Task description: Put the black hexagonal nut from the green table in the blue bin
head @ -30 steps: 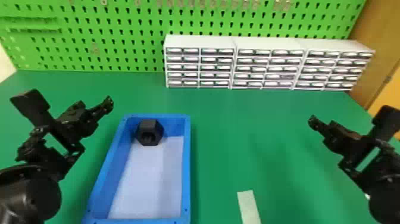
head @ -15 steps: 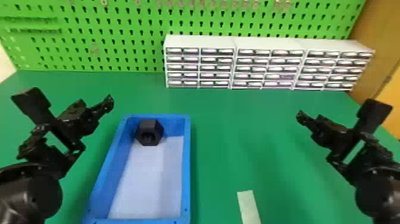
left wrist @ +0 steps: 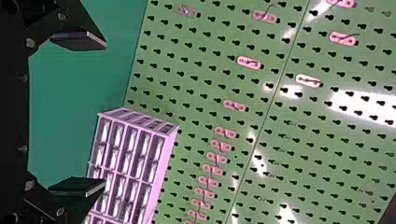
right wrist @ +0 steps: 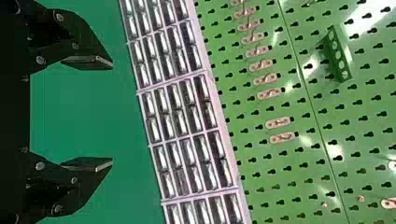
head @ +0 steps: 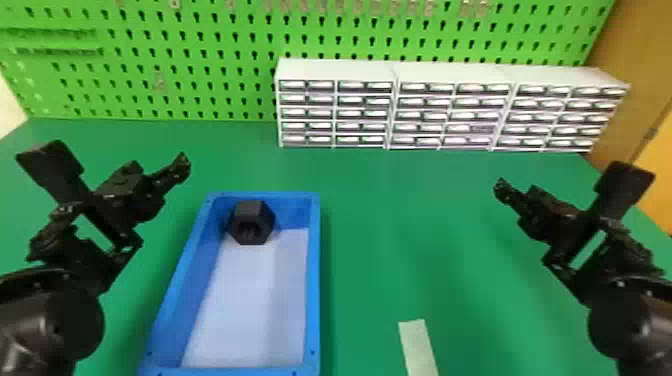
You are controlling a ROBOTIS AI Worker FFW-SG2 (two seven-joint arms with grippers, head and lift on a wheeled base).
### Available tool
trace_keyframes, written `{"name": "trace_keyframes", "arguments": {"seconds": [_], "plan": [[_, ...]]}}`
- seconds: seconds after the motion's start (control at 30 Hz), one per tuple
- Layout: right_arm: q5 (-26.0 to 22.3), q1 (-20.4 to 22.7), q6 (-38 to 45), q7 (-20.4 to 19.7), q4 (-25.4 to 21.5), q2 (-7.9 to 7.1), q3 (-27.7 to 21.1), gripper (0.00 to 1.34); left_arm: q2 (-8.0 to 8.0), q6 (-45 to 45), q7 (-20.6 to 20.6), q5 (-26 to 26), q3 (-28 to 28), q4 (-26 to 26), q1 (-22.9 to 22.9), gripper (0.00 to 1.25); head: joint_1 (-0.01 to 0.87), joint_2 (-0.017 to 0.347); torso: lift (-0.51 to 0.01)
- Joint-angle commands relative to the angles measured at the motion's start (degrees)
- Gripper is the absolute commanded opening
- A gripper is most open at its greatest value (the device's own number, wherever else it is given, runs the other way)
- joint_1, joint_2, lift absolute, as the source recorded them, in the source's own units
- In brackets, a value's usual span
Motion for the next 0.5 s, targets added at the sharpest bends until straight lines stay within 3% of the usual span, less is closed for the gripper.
{"name": "trace_keyframes", "arguments": {"seconds": [0.0,0.47], "plan": [[-0.4,0.1,-0.4,0.0,0.1,-0.49,0.1,0.81,0.0,0.0,0.1,-0.2,-0.3,0.0,0.1,1.01,0.692,0.009,-0.097],[-0.6,0.0,-0.7,0.0,0.3,-0.57,0.6,0.81,-0.09,0.0,0.3,-0.4,0.4,0.1,0.2,1.01,0.692,0.009,-0.097]]}}
